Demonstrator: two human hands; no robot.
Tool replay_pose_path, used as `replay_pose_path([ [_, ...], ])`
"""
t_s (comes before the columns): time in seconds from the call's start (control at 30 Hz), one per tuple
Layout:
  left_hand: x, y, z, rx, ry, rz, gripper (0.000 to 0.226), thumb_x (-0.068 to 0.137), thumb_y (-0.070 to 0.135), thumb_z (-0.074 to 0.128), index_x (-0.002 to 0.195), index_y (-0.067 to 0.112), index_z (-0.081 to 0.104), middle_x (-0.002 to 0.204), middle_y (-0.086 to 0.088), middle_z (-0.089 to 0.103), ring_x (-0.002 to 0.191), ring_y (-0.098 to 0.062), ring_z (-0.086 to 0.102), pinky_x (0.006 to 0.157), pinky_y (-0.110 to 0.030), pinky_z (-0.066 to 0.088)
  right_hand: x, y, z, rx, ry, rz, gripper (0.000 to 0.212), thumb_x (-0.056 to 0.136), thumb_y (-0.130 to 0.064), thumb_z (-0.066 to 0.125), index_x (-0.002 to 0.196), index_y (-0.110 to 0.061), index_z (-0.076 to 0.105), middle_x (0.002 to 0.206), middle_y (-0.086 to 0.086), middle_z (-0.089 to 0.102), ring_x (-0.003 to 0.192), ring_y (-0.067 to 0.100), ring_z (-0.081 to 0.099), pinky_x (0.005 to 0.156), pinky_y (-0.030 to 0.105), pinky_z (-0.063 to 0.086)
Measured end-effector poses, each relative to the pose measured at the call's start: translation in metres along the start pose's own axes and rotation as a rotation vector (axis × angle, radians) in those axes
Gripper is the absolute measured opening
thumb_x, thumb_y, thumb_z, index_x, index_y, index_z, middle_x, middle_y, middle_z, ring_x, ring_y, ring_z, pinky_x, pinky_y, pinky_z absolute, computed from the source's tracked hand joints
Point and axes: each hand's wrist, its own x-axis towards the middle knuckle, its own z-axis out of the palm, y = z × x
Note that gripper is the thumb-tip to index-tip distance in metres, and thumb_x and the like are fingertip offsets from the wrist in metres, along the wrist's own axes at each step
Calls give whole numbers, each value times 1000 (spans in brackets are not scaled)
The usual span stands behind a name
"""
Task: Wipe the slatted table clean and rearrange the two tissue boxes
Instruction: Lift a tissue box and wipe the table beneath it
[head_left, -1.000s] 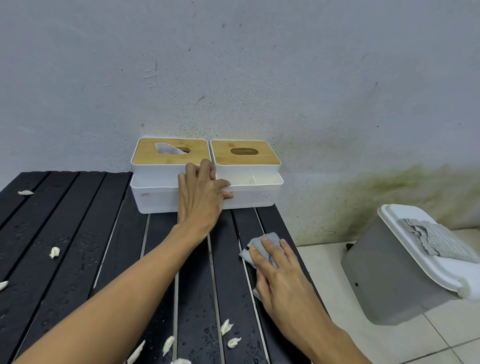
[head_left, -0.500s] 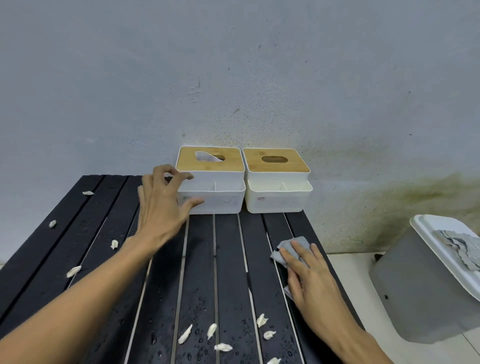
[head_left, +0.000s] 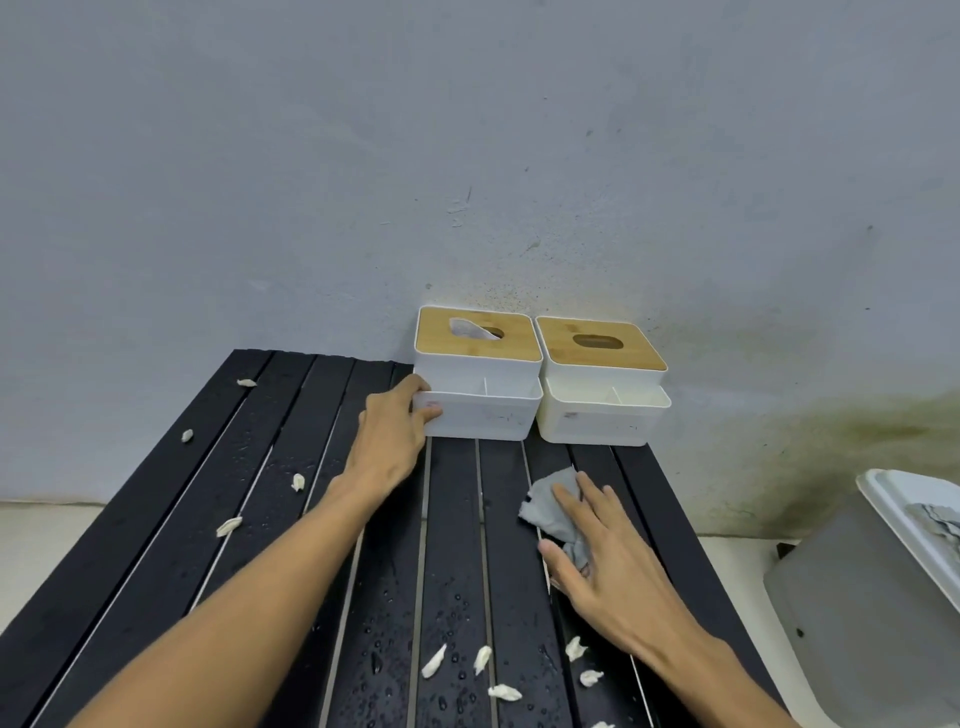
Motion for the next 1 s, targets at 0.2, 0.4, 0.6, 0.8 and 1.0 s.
replay_pose_path([
  [0.2,-1,-5,-5,-2,65,51,8,96,21,60,101,16,58,69,1,56,59,-16,52,60,-37,46,21,-16,7,19,0,-78,52,105,-34,43,155,-26,29,164,-12,12,152,8,0,114,14,2],
  [0.4,5,-1,-42,-23,125,98,18,94,26,64,107,15,62,90,-7,67,75,-21,65,67,-31,54,61,-37,21,-105,43,-135,48,108,-29,32,153,-14,35,162,9,26,153,26,12,119,22,-7],
  [0.6,18,9,-83,8,179,177,12,92,25,68,101,18,63,99,-7,65,75,-30,67,68,-43,55,140,-42,42,-423,172,-147,39,97,-25,39,130,-12,55,123,10,61,118,32,52,104,39,40],
  [0.8,18,1,-93,2,226,193,15,90,25,69,103,17,64,100,-7,68,71,-27,68,68,-42,55,209,-55,44,-314,117,-23,40,88,-8,50,128,-3,51,124,20,54,113,38,49,91,39,43],
  [1.0,20,-4,-95,-21,219,196,15,91,21,69,104,17,64,95,-5,67,66,-29,69,65,-46,54,228,-51,53,-166,146,-22,30,81,0,49,109,1,61,110,23,62,103,44,57,80,35,45],
])
